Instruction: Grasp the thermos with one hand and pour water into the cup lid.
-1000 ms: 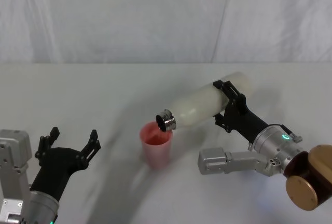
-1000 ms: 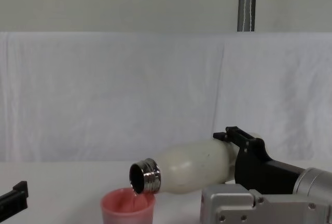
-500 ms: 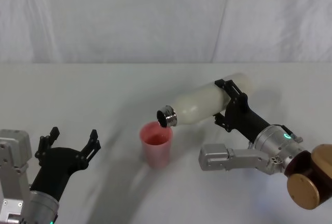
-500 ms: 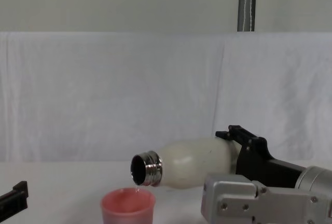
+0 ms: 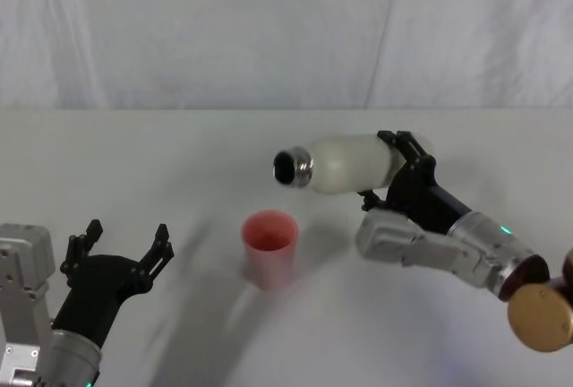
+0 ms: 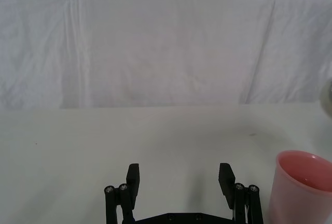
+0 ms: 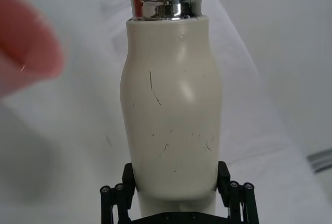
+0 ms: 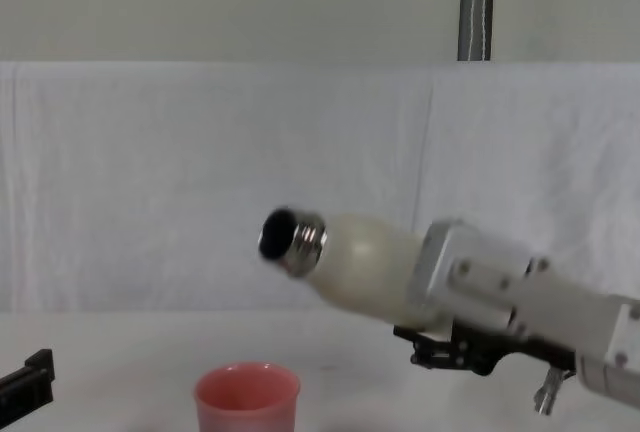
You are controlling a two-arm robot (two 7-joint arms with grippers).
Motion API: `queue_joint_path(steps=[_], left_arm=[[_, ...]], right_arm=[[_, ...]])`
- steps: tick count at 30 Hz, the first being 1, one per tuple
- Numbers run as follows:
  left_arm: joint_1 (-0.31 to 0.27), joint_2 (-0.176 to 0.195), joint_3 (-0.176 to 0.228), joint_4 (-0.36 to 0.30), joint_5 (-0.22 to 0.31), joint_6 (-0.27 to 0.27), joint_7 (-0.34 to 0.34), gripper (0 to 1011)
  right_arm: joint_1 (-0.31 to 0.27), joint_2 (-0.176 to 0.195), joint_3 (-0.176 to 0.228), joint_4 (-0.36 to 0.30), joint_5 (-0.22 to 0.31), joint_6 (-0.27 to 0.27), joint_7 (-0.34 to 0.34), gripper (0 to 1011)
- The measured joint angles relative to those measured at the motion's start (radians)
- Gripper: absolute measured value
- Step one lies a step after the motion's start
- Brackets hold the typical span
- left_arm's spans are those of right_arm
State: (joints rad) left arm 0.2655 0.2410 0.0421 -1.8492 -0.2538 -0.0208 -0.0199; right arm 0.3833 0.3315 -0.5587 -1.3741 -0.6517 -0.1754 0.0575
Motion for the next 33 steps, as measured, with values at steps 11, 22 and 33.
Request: queue_joint_path(steps=[11,22,33], left_arm=[[0.000,0.000,0.000,0.000,0.000,0.000,0.000,1001],[0.000,0.000,0.000,0.000,0.000,0.000,0.000,1001],[0.000,0.000,0.000,0.000,0.000,0.000,0.000,1001]], right_arm=[[-0.103,-0.053,0.190,-0.101,0.387,0.066,0.161,962],[-0.210,-0.100,0.365,-0.177,0.652,0.169,0.177,962],[-0.267,-0.146,0.457,-0.190,0.818,0.209,0.160,962]])
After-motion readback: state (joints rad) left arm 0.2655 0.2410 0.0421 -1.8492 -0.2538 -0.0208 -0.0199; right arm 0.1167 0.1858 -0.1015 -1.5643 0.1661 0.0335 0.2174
